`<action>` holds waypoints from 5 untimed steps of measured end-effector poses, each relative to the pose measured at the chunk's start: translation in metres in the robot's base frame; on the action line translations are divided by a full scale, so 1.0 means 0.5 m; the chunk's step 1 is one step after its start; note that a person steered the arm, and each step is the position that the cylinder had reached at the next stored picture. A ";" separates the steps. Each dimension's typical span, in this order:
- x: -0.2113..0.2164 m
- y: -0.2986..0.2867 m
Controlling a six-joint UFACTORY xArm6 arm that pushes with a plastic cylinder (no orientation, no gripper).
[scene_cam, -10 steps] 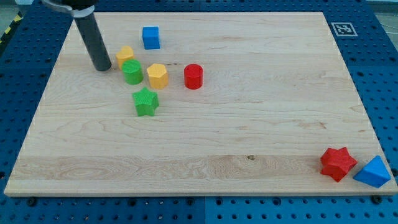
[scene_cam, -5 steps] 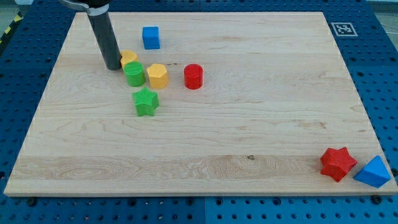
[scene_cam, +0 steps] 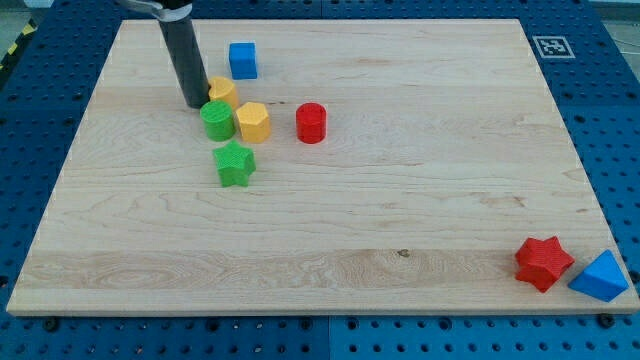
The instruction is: Place the yellow heart blue cube in a line with green circle
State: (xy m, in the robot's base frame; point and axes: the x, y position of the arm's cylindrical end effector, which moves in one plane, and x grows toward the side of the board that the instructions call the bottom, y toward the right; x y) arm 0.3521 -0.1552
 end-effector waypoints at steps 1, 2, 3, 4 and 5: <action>-0.039 0.020; -0.116 0.038; -0.184 0.041; -0.241 0.044; -0.296 0.048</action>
